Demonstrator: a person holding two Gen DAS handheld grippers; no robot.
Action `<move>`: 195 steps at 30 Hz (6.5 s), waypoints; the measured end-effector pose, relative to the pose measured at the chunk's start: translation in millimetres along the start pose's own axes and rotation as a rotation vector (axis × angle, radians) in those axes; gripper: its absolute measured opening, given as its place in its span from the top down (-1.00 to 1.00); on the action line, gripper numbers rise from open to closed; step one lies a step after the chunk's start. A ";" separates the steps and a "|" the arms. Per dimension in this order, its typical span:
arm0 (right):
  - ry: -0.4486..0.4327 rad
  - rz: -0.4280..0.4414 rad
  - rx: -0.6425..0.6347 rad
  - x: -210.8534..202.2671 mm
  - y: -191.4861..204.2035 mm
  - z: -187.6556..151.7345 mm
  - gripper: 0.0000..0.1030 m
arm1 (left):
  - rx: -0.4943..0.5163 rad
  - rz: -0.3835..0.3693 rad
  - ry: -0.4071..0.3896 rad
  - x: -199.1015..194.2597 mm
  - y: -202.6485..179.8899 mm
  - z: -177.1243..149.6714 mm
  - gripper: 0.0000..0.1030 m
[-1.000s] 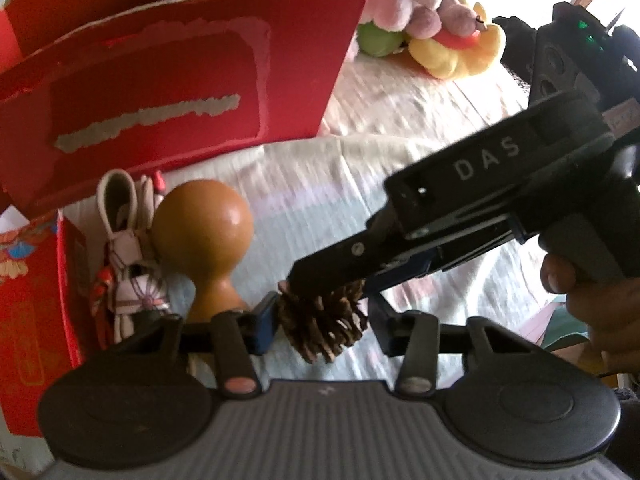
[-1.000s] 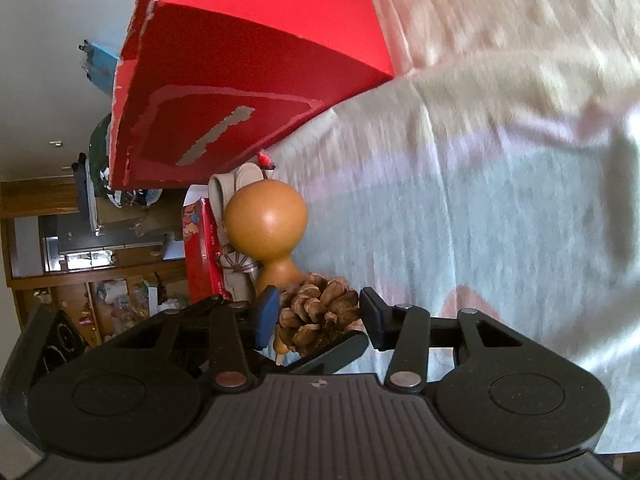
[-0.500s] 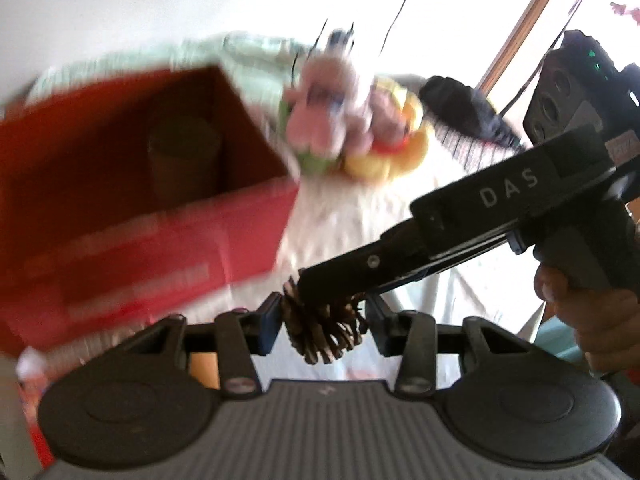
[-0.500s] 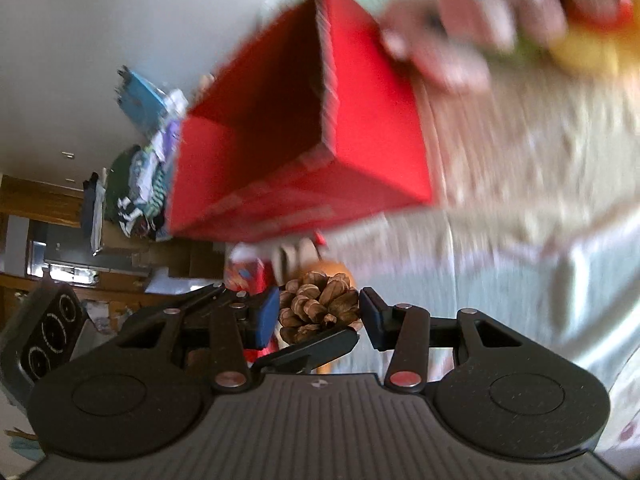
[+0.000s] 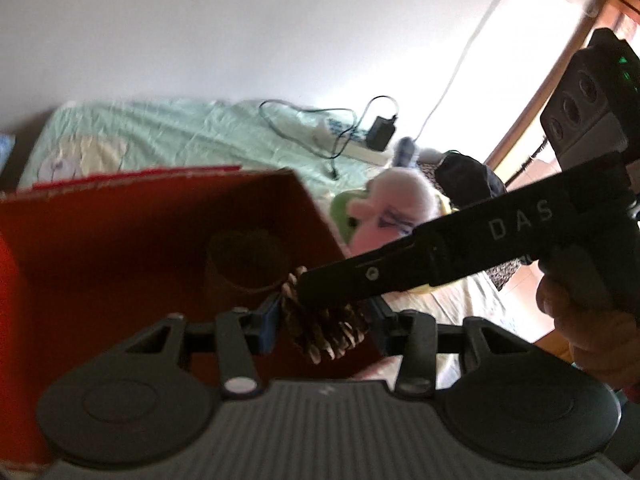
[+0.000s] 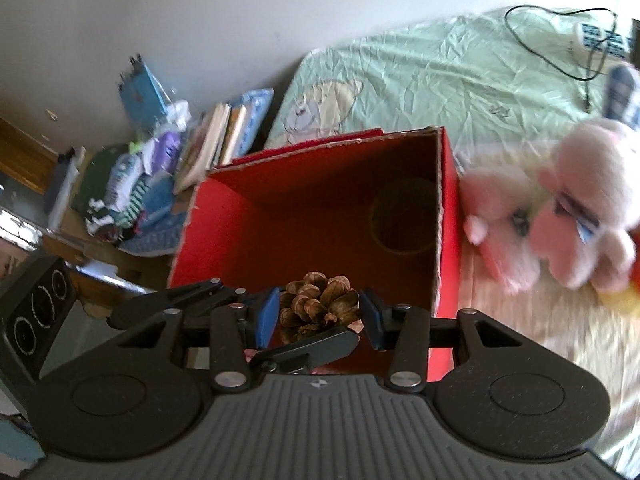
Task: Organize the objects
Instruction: 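Carry the pinecone with the right gripper over the red box, then lower the pinecone into the box and open the right gripper, then withdraw the right gripper and move it to the orange wooden figure, then close the right gripper around the wooden figure's narrow neck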
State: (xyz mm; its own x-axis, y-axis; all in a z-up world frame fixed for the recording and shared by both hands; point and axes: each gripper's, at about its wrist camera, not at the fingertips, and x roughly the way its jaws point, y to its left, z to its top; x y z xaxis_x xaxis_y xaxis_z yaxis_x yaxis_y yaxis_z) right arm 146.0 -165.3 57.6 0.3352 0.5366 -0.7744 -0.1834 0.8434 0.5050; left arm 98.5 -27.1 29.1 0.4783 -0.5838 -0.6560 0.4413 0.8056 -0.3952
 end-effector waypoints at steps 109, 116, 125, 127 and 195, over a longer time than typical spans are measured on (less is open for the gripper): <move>-0.106 -0.074 -0.057 -8.2 1.7 -147.2 0.19 | -0.077 0.756 0.238 -13.6 -51.9 -105.6 -0.35; -0.125 -0.070 -0.025 -2.9 -2.3 -155.0 0.19 | -0.089 0.754 0.256 -12.4 -46.7 -112.7 -0.35; -0.115 -0.042 0.012 5.1 -4.7 -164.1 0.19 | -0.094 0.759 0.272 -9.8 -44.2 -119.7 -0.41; -0.108 -0.033 0.022 5.9 -6.7 -164.8 0.19 | -0.096 0.759 0.275 -9.5 -43.7 -121.2 -0.43; 0.023 0.093 0.094 30.4 -29.0 -176.3 0.33 | -0.088 0.621 0.296 -22.3 -37.7 -144.5 -0.36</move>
State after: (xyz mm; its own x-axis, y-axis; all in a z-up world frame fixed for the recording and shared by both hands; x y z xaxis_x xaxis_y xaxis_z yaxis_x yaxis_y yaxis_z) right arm -1.4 -168.7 -47.8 0.2990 0.6141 -0.7304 -0.1251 0.7840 0.6080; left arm -38.5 -29.9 -34.2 0.3899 0.0301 -0.9204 0.0835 0.9942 0.0679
